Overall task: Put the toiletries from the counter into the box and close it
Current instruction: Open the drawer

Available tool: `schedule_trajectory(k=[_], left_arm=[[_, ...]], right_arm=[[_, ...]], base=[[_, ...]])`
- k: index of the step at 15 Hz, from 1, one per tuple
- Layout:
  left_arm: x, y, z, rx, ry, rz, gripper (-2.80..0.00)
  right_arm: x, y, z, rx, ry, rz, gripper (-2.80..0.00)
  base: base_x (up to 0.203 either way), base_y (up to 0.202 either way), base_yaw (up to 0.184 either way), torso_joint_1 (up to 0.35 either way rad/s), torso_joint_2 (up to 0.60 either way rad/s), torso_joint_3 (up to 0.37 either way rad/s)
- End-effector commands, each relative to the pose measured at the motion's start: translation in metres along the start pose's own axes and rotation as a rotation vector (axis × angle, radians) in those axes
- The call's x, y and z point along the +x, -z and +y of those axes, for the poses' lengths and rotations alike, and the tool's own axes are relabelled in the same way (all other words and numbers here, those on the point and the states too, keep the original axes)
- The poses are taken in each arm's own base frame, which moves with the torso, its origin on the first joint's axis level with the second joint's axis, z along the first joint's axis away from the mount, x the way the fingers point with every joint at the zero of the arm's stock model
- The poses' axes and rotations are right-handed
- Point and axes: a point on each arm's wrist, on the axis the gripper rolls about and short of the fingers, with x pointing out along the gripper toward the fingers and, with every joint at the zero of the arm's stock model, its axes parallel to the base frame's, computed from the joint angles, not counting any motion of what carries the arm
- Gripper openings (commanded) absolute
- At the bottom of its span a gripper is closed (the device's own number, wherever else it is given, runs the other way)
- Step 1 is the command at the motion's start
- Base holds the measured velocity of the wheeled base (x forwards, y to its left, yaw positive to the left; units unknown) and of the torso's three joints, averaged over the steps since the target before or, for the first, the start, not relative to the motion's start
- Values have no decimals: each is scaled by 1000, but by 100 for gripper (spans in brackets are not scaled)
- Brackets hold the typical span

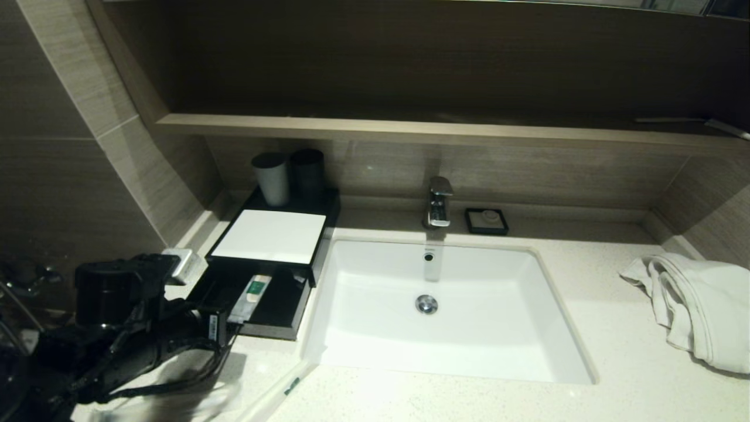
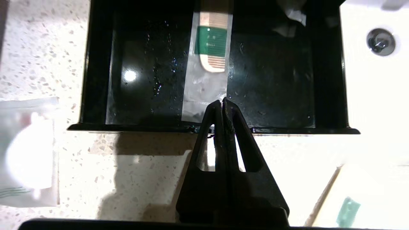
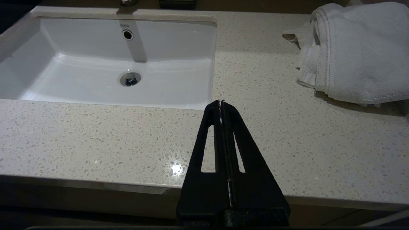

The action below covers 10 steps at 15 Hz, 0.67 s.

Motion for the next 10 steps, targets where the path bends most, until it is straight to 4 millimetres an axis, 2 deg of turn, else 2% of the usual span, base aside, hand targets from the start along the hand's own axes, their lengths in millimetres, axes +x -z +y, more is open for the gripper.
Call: schedule_trajectory(k=[1,3,5,8,10], left_arm=[[-10,-9,0,0,2,-47,-280],[-26,-15,-1,2,1,-49,-280],[-49,-17,3,23,-20,39,-280],[-71,-20,29,39,-111,160,-280],[-82,-15,34,102,-73,187,-280]], right_arm=[[0,0,0,0,0,0,-280],[0,0,0,0,1,0,-280],[0,0,0,0,0,0,-280],[0,0,0,0,-1,0,-280],[0,0,0,0,-1,0,-280]], base=[[0,0,0,0,0,0],[0,0,0,0,0,0],[0,0,0,0,0,0],[0,0,0,0,0,0],[0,0,0,0,0,0]])
